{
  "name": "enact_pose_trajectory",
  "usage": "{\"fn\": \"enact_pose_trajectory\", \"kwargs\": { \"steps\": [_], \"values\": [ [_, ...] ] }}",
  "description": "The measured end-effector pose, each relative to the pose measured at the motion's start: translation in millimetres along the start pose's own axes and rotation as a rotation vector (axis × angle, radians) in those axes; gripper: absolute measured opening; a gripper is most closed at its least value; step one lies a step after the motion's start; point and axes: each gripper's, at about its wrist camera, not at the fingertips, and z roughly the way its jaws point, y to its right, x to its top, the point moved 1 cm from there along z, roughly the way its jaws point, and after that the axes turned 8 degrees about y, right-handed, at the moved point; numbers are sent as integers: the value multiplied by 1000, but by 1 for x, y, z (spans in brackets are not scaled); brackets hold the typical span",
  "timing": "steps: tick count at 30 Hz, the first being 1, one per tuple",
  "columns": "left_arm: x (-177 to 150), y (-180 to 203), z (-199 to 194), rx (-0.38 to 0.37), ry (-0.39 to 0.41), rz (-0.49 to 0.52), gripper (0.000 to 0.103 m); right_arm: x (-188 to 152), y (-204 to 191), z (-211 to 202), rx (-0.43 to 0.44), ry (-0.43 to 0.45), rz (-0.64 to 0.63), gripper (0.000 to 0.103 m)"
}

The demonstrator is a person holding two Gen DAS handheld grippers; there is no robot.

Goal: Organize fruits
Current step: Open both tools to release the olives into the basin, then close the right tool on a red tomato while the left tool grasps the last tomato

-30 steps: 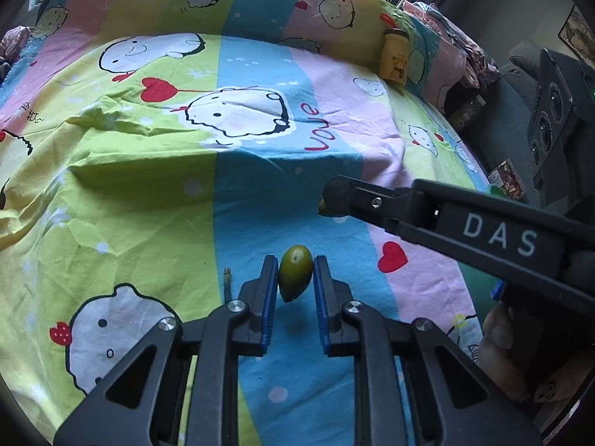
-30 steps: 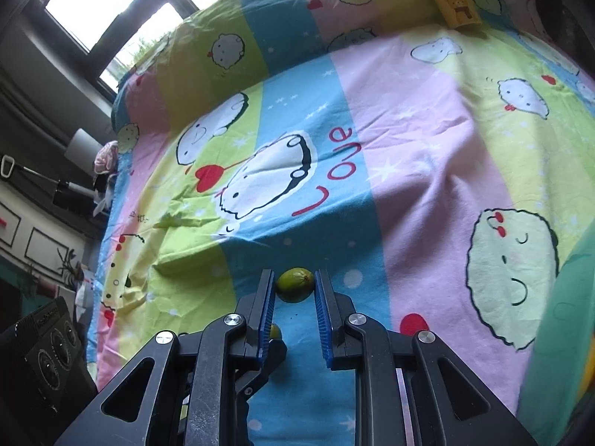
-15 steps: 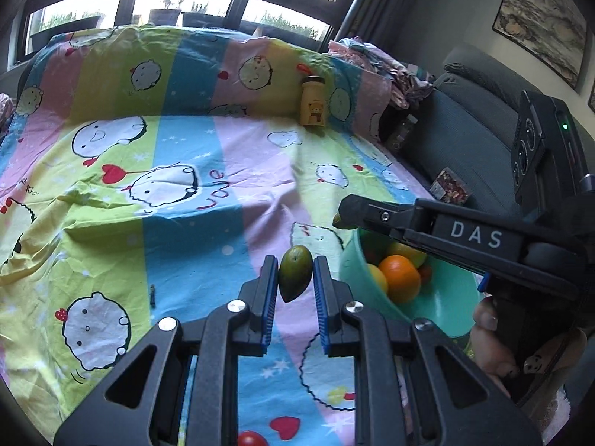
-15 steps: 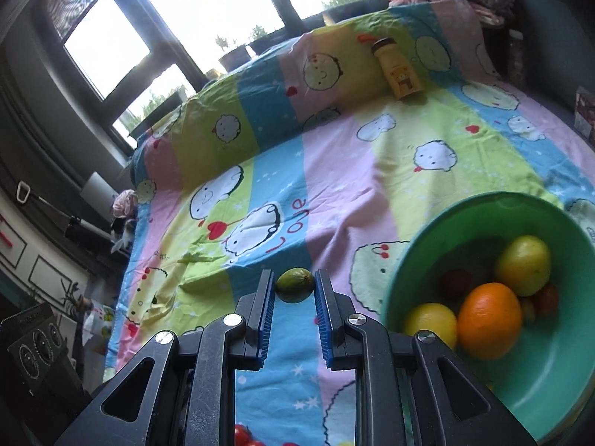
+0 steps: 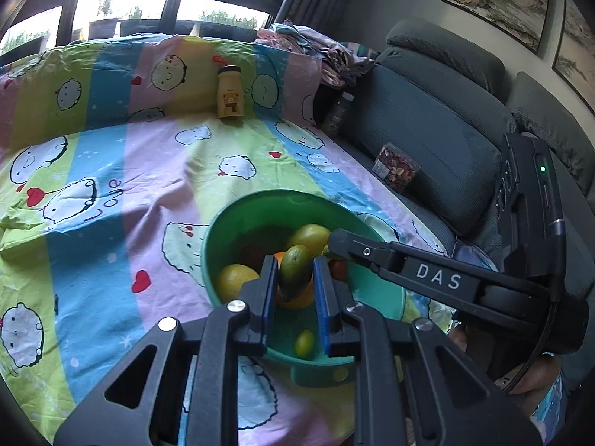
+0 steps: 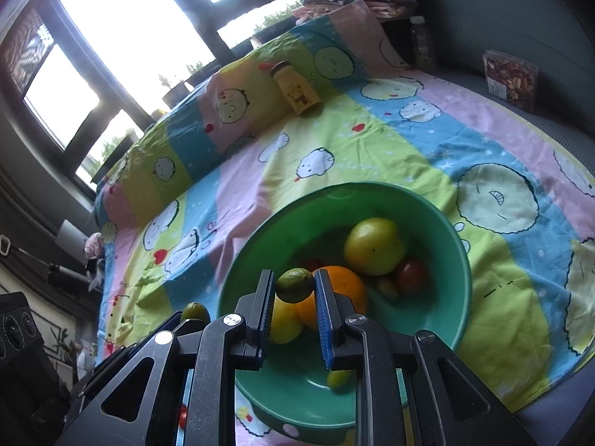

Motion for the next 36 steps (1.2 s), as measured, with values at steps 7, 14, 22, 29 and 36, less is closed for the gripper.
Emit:
{"fn": "enact_pose_trajectory", "kwargs": {
  "steps": [7,14,22,29,36],
  "values": [
    [-7,14,26,-20,-37,-20,19,0,24,1,-23,-31,17,22],
    [-13,14,21,17,-36,-38,40,-2,28,-3,-17,-63,6,46],
    [-15,-21,-27,141,1,-79,63,-11,-8,-13,87,-71,-74,52],
    [-39,-74,-75,289,-15,-147,65,-43,-65,-4,251,-192,-186,52],
    [-77,-123,-97,371,-78,-262,65,-91,-113,19,353,-359,-301,52]
  ]
}}
